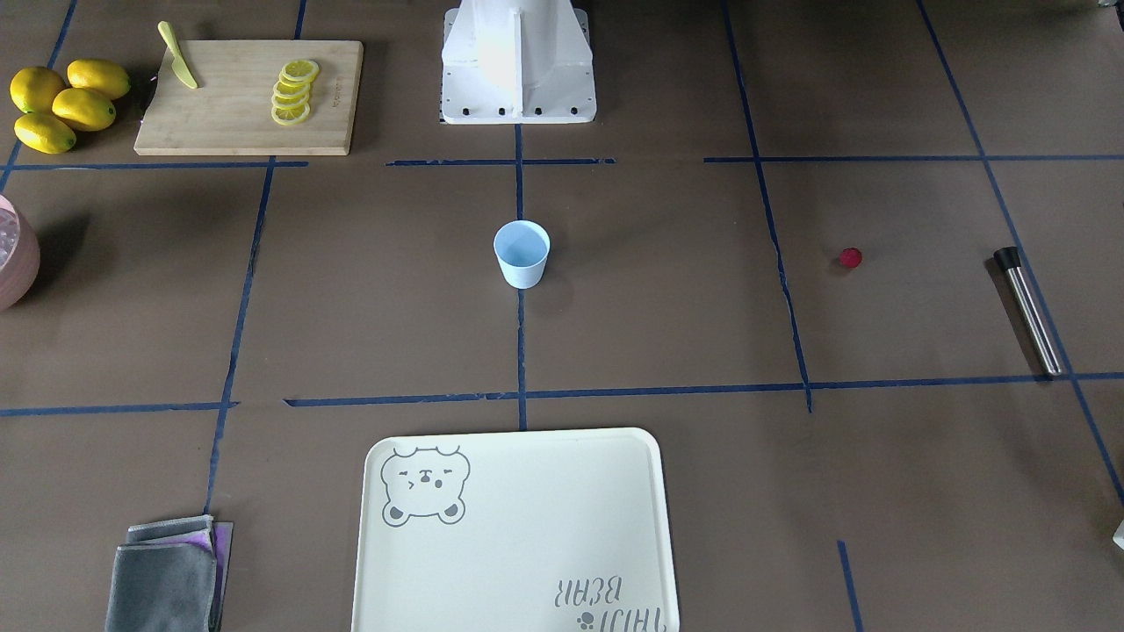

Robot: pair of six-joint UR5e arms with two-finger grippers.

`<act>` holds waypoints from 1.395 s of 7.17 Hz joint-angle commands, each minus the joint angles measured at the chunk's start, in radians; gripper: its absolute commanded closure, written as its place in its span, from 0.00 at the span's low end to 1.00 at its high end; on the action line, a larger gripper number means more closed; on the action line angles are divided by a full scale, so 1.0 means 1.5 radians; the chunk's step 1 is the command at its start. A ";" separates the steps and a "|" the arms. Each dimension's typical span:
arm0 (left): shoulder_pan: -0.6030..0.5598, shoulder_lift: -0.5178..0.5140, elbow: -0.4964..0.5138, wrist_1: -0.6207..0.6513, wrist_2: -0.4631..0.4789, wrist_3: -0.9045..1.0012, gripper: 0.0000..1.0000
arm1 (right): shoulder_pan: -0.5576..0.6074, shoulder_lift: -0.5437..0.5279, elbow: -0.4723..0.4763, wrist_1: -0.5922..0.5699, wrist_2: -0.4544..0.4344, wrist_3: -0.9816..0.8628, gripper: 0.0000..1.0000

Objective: Mash ice and strawberries in cup

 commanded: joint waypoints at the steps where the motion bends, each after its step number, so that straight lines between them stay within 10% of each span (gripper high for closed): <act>1: -0.001 0.000 0.000 0.000 0.000 0.000 0.00 | -0.001 0.003 -0.006 0.000 0.000 0.000 0.55; 4: -0.001 0.000 -0.001 0.000 0.000 0.000 0.00 | -0.001 0.002 0.000 0.000 0.001 0.000 0.96; 10: -0.001 0.000 -0.006 -0.006 -0.001 0.000 0.00 | -0.088 0.046 0.272 -0.004 0.004 0.343 1.00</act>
